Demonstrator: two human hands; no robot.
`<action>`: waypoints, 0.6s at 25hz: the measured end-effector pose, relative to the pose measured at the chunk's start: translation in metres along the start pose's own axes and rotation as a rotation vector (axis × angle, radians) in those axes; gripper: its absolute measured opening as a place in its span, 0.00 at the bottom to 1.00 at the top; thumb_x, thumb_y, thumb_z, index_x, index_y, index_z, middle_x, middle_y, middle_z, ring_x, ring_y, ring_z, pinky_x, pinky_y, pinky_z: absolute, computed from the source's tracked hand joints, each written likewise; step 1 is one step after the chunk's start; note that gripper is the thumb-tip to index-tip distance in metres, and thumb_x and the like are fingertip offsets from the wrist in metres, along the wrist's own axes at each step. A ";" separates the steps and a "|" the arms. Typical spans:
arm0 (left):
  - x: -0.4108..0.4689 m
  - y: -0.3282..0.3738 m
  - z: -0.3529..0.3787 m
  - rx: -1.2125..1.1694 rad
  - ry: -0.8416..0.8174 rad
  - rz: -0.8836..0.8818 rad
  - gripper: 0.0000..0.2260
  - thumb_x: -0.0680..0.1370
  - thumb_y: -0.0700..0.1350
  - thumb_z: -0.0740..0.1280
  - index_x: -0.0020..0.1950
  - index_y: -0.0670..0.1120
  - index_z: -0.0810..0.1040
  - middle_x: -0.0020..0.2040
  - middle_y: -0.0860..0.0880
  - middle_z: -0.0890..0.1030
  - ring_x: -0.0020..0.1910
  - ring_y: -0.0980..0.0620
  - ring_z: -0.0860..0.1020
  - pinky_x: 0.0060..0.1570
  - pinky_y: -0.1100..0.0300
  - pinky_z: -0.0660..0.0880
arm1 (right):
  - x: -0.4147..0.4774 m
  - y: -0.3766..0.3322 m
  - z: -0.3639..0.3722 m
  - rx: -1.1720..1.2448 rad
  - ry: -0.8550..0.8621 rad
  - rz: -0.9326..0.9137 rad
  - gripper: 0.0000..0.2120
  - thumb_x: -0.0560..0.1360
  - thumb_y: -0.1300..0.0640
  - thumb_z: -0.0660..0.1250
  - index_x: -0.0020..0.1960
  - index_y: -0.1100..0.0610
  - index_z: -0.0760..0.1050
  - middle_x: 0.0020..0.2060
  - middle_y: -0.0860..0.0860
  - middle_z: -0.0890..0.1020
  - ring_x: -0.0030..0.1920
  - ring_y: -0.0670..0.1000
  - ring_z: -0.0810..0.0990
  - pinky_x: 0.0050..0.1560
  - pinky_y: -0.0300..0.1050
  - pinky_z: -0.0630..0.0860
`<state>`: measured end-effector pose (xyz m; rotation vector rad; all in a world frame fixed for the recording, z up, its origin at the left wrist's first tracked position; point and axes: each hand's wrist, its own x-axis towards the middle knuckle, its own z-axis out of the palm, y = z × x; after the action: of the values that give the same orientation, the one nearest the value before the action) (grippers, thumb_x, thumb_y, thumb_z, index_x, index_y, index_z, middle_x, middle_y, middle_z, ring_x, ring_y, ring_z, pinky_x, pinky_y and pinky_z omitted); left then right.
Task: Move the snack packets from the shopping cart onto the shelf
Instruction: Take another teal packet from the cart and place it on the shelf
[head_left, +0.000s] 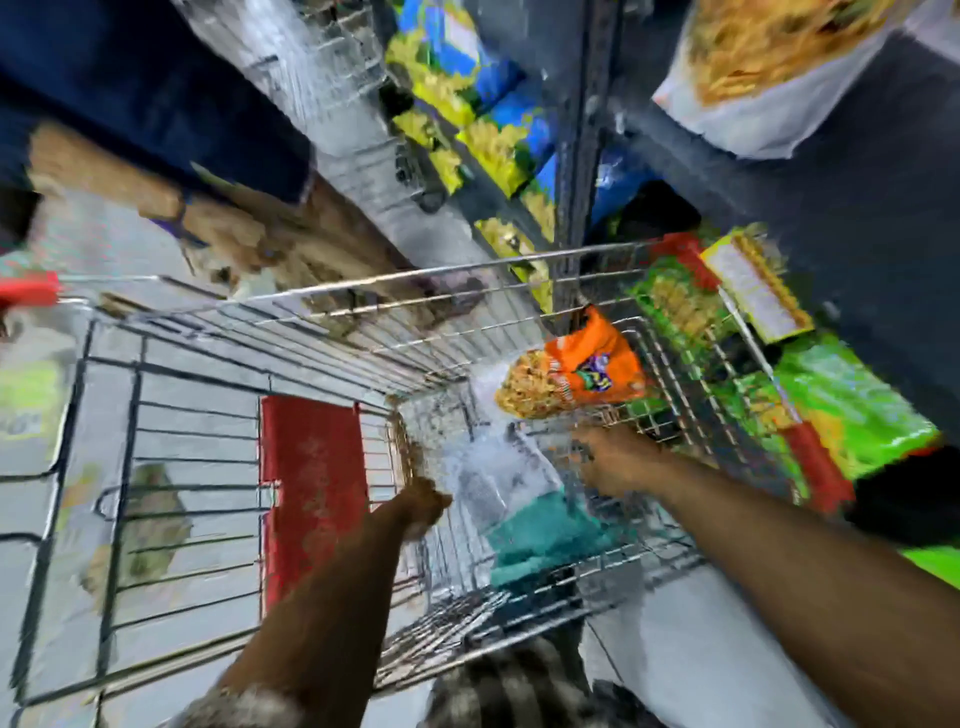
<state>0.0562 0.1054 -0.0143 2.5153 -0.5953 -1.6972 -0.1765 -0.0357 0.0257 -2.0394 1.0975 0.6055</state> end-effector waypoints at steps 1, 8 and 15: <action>0.000 -0.008 0.010 -0.025 -0.058 -0.074 0.20 0.79 0.42 0.63 0.69 0.35 0.67 0.68 0.34 0.73 0.54 0.45 0.73 0.63 0.48 0.73 | 0.010 0.001 0.013 -0.037 -0.061 0.017 0.19 0.76 0.56 0.62 0.65 0.59 0.70 0.62 0.60 0.76 0.62 0.60 0.75 0.56 0.44 0.70; 0.013 -0.017 0.074 -0.490 -0.334 -0.146 0.11 0.81 0.47 0.61 0.62 0.53 0.66 0.47 0.50 0.76 0.38 0.54 0.74 0.27 0.65 0.73 | 0.059 0.007 0.057 -0.116 -0.402 0.063 0.24 0.77 0.52 0.62 0.69 0.61 0.64 0.65 0.61 0.74 0.61 0.60 0.76 0.59 0.48 0.74; 0.016 -0.028 0.062 -0.774 -0.266 0.074 0.30 0.78 0.39 0.65 0.74 0.48 0.52 0.64 0.35 0.77 0.54 0.38 0.82 0.46 0.46 0.83 | 0.060 -0.007 0.052 0.086 -0.417 0.044 0.40 0.73 0.54 0.68 0.76 0.57 0.47 0.73 0.59 0.66 0.64 0.60 0.73 0.63 0.52 0.72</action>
<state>0.0129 0.1363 -0.0600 1.7269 -0.0063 -1.7839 -0.1418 -0.0231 -0.0453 -1.7163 0.9021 0.9392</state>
